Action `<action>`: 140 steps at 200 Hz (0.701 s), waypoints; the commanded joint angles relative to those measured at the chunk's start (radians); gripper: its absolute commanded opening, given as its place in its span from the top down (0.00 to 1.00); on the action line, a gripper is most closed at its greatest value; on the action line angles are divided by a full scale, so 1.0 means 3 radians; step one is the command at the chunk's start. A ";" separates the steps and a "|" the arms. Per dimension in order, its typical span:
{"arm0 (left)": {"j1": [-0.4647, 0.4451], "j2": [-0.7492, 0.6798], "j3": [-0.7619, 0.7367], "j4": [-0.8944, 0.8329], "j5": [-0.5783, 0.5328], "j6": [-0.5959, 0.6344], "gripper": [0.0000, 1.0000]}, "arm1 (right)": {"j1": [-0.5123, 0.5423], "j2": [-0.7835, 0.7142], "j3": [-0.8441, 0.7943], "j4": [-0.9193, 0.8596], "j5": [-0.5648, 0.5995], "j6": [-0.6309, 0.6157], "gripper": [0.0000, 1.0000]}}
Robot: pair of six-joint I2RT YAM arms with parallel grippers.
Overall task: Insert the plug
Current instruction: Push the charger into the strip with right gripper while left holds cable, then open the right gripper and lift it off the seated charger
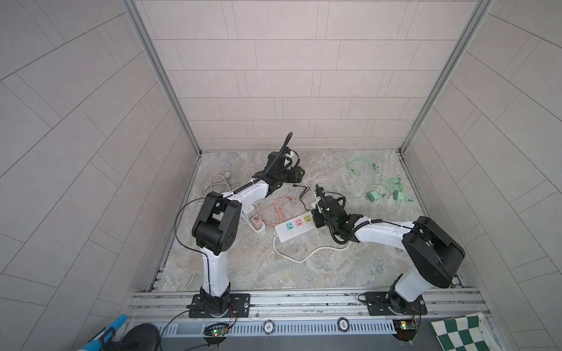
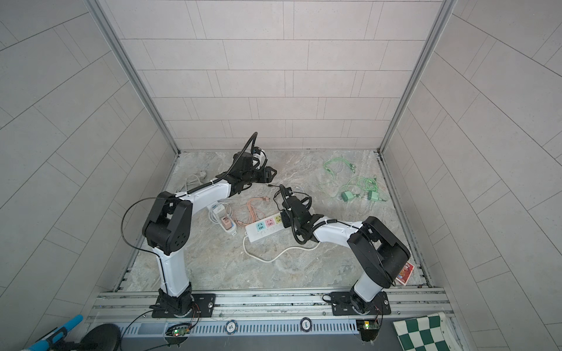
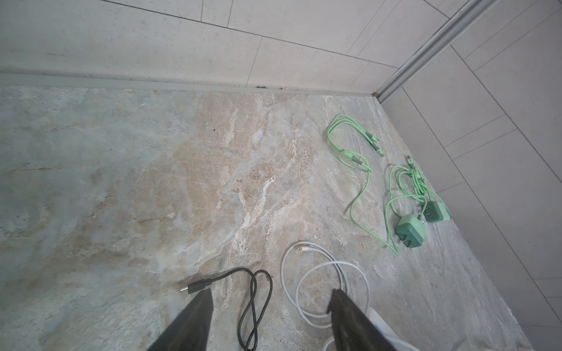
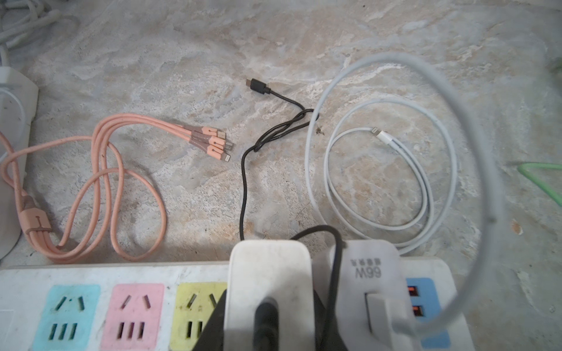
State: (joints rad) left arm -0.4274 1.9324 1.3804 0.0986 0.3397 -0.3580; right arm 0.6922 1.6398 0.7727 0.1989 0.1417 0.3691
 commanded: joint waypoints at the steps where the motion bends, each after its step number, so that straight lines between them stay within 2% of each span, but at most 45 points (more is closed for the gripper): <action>1: 0.0038 -0.0181 0.0001 -0.0088 -0.0097 0.0019 0.26 | -0.0025 0.0381 -0.0305 -0.0698 0.0081 0.0240 1.00; 13: 0.0057 -0.0232 -0.0022 -0.0117 -0.0126 0.0031 0.17 | -0.0020 0.0406 -0.0307 -0.0652 0.0078 0.0242 1.00; 24: 0.0082 -0.0270 -0.0042 -0.0139 -0.0144 0.0027 0.13 | -0.0002 0.0438 -0.0274 -0.0657 0.0095 0.0258 1.00; 37: 0.0114 -0.0313 -0.0087 -0.0139 -0.0113 0.0018 0.01 | 0.0013 0.0469 -0.0241 -0.0603 0.0101 0.0263 1.00; 50: 0.0141 -0.0347 -0.0140 -0.0130 -0.0105 -0.0020 0.00 | 0.0024 0.0506 -0.0178 -0.0587 0.0130 0.0265 1.00; 70: 0.0171 -0.0381 -0.0203 -0.0132 -0.0040 -0.0051 0.00 | 0.0037 0.0515 -0.0046 -0.0677 0.0156 0.0223 0.93; 95: 0.0172 -0.0378 -0.0222 -0.0216 -0.0047 -0.0044 0.00 | 0.0035 0.0366 0.0119 -0.0898 0.0156 0.0140 0.80; 113: 0.0172 -0.0397 -0.0315 -0.0169 -0.0153 -0.0126 0.00 | 0.0037 0.0239 0.0274 -0.1071 0.0152 0.0088 0.66; 140: 0.0172 -0.0448 -0.0566 0.0070 -0.0110 -0.0251 0.00 | 0.0030 0.0139 0.0509 -0.1310 0.0195 0.0016 0.57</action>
State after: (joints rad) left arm -0.3771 1.8343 1.2629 0.0727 0.3092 -0.3954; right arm 0.7063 1.6913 0.8974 0.0410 0.1947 0.3912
